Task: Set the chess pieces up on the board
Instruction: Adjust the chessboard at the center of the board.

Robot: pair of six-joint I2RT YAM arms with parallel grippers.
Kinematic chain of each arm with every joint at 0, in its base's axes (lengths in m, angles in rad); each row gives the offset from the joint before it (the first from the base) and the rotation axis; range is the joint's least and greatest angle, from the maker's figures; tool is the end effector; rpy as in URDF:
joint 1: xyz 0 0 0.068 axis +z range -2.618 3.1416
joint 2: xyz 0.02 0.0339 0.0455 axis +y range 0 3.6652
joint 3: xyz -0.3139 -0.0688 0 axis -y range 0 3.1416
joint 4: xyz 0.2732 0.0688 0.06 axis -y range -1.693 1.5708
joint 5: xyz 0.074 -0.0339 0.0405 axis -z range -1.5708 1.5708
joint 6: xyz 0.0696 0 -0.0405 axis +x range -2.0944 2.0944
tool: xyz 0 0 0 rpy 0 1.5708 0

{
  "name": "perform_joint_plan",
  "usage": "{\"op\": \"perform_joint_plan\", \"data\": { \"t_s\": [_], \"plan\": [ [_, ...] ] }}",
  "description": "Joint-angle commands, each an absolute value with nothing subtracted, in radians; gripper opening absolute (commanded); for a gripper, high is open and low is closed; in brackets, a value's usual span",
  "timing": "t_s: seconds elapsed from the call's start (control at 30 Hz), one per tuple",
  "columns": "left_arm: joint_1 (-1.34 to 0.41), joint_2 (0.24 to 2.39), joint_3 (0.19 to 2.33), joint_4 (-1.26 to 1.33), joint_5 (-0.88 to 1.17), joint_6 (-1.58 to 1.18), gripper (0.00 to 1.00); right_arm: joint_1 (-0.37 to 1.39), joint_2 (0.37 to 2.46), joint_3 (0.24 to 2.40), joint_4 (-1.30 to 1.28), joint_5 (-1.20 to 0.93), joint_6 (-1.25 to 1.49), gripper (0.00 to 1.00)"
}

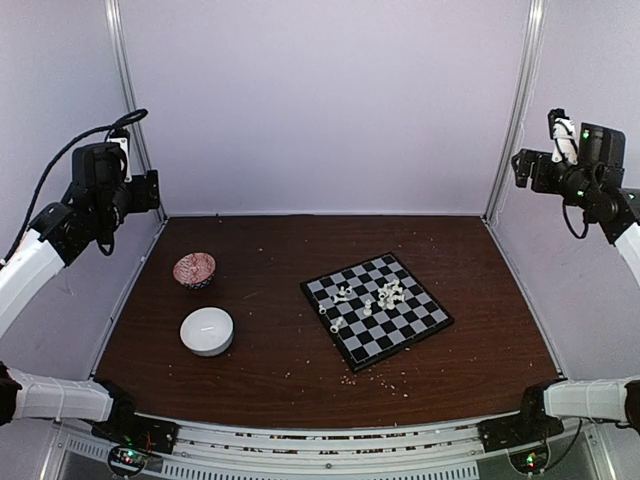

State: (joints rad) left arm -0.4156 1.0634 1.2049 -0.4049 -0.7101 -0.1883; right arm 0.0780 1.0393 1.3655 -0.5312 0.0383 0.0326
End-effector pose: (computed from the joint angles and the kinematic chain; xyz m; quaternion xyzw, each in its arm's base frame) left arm 0.2488 -0.0602 0.4528 -0.1256 0.7635 0.0939 0.6265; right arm 0.2405 0.0161 0.4993 -0.0055 0.7757 0.0200 0.6308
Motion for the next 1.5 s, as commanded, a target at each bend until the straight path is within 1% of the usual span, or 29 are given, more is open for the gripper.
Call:
{"op": "perform_joint_plan", "data": {
  "t_s": [0.0, 0.27, 0.37, 0.47, 0.63, 0.77, 0.87, 0.93, 1.2, 1.33, 1.47],
  "plan": [
    [-0.376, 1.068, 1.15, -0.34, -0.575, -0.169, 0.91, 0.061, 1.071, 1.295, -0.472, -0.036, 0.03, 0.99],
    [-0.436, 1.135, 1.127, -0.362, -0.388, -0.204, 0.88, 0.038, 1.195, 1.212, -0.49, -0.157, -0.048, 0.99],
    [-0.5, 1.195, 1.149, -0.366, -0.324, -0.234, 0.86, 0.031, 1.272, 1.21, -0.51, -0.216, -0.066, 0.93],
    [-0.582, 1.282, 1.18, -0.362, -0.247, -0.285, 0.84, 0.024, 1.371, 1.232, -0.536, -0.282, -0.072, 0.85],
    [-0.721, 1.463, 1.244, -0.335, -0.16, -0.4, 0.83, 0.021, 1.556, 1.281, -0.612, -0.391, -0.082, 0.74],
    [-0.792, 1.603, 1.292, -0.313, -0.096, -0.524, 0.84, 0.027, 1.701, 1.326, -0.685, -0.455, -0.093, 0.68],
    [-0.82, 1.69, 1.317, -0.292, -0.052, -0.629, 0.85, 0.036, 1.781, 1.353, -0.728, -0.487, -0.101, 0.65],
    [-0.83, 1.742, 1.338, -0.282, -0.032, -0.685, 0.86, 0.049, 1.822, 1.368, -0.757, -0.498, -0.111, 0.65],
    [-0.823, 1.927, 1.457, -0.326, 0.008, -0.849, 0.89, 0.128, 1.931, 1.408, -0.837, -0.527, -0.137, 0.74],
    [-0.789, 1.94, 1.409, -0.271, 0.038, -0.932, 0.89, 0.17, 1.964, 1.433, -0.859, -0.521, -0.145, 0.74],
    [-0.754, 1.95, 1.354, -0.187, 0.114, -0.978, 0.87, 0.196, 1.991, 1.455, -0.878, -0.519, -0.154, 0.74]
  ]
}}
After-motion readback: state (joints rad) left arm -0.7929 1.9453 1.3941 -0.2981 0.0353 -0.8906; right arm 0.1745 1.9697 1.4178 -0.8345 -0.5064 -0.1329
